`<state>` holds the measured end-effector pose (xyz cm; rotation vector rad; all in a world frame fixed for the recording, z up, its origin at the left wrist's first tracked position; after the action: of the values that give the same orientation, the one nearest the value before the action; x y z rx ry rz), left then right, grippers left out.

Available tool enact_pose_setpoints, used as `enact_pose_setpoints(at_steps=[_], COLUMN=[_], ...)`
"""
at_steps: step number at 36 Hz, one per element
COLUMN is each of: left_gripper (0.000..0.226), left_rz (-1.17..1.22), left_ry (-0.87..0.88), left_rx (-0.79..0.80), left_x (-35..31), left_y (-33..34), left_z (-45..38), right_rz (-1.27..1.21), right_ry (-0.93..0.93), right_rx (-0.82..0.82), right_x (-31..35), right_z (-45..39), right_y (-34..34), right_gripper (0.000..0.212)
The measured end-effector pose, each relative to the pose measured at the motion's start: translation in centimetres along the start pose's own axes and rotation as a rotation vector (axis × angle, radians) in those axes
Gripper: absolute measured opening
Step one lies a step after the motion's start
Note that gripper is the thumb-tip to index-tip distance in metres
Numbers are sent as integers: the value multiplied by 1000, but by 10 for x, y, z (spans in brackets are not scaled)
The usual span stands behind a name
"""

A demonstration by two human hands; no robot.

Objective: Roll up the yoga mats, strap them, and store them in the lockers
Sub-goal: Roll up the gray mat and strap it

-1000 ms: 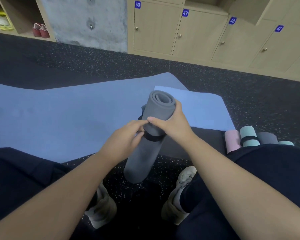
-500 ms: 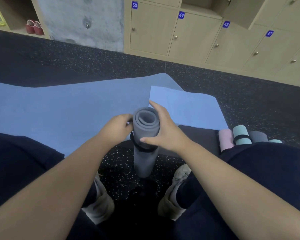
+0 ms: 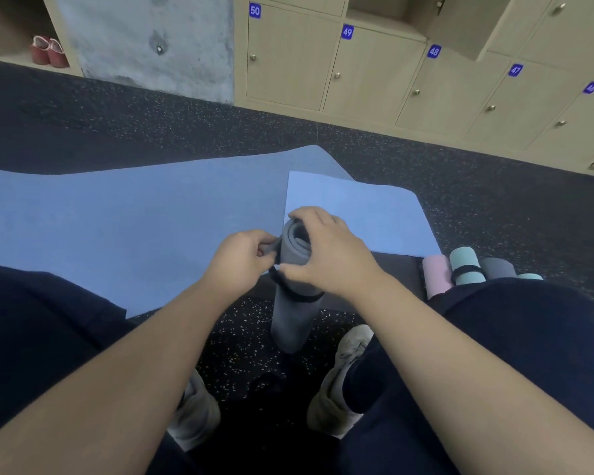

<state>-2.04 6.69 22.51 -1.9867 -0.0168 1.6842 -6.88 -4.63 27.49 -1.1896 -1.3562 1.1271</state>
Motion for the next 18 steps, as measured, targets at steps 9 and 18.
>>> enact_pose_setpoints(at_steps=[9,18], left_gripper=[30,35], left_rz=[146,281], left_ry=[24,84], left_rx=[-71,-138], left_x=[-12,-33], left_y=[-5,-15], left_z=[-1,-1], right_rz=[30,73], right_ry=[80,41], right_rx=[37,163], right_x=[-3,-6], right_z=[-6,-8], right_y=[7,25], right_gripper=[91,104])
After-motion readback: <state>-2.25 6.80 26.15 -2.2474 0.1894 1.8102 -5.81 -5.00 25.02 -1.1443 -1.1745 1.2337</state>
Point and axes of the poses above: each hand's wrist, its own z-axis away from the middle knuckle, its own y-axis out of the palm, x = y × z, the point moved 9 cm from there along -z, towards the middle knuckle, and after that the axes turned 14 degrees about z, right-handed, at the moved point
